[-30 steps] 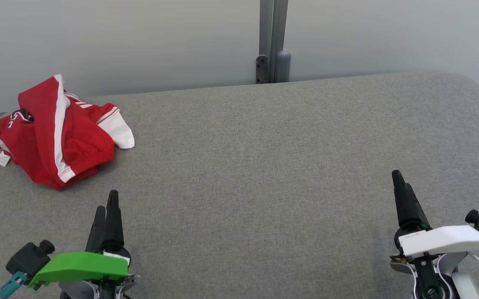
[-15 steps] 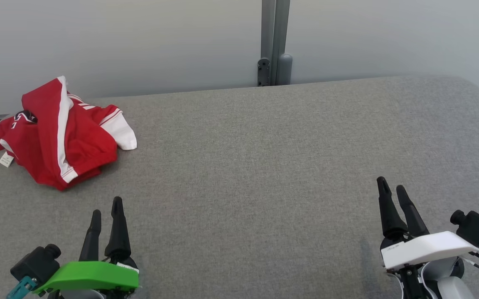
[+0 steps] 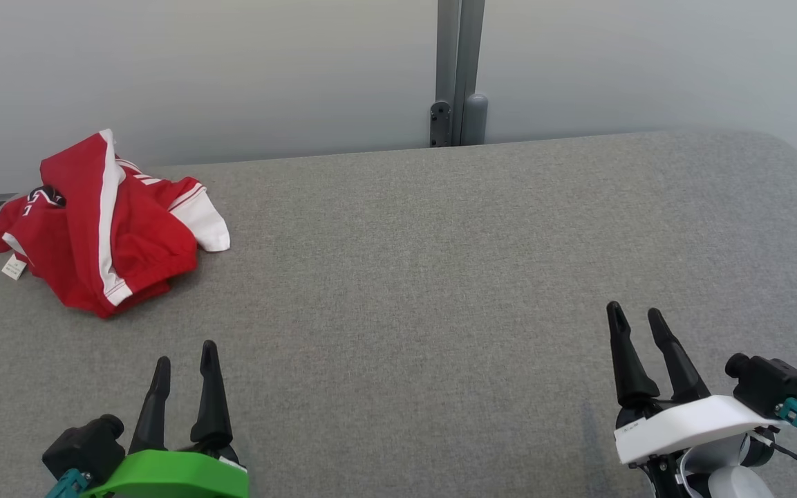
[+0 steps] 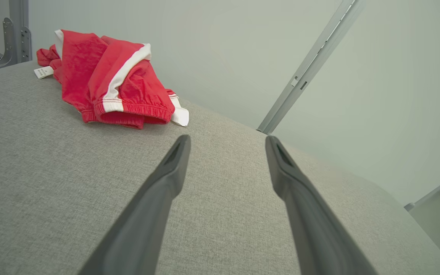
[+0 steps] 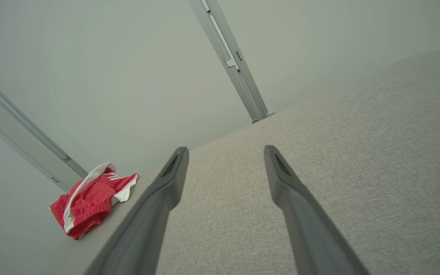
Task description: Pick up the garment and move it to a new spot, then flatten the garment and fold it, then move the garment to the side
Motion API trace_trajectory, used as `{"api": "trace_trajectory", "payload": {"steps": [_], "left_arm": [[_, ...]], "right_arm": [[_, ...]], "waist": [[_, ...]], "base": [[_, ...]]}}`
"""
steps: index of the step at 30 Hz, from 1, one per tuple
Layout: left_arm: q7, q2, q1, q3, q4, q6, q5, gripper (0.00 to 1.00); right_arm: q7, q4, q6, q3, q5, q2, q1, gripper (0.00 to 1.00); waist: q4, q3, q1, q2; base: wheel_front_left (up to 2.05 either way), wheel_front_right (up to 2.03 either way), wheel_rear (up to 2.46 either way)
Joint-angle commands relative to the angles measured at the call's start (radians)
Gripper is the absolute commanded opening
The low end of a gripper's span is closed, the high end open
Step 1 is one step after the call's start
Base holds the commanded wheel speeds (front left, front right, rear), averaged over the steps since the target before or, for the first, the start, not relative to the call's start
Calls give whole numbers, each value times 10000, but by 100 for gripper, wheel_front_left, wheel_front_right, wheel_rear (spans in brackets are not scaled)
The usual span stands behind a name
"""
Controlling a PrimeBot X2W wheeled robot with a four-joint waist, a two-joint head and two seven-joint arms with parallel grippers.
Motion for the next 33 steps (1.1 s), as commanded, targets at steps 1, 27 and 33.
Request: {"api": "trace_trajectory", "payload": {"steps": [1, 27, 33], "left_arm": [[-94, 72, 61, -41, -127, 45, 295, 100], [-671, 90, 398, -219, -66, 244, 2589, 100], [-801, 94, 475, -264, -89, 276, 3043, 100]], "right_arm": [[-101, -164, 5, 52, -304, -63, 28, 100], [-680, -292, 7, 337, -2889, -86, 192, 100], [-810, -287, 8, 357, -3400, -91, 226, 100]], "waist": [[2, -4, 0, -1], [66, -43, 0, -1], [83, -45, 0, -1]], "base": [[0, 0, 0], [0, 0, 0], [0, 0, 0]]}}
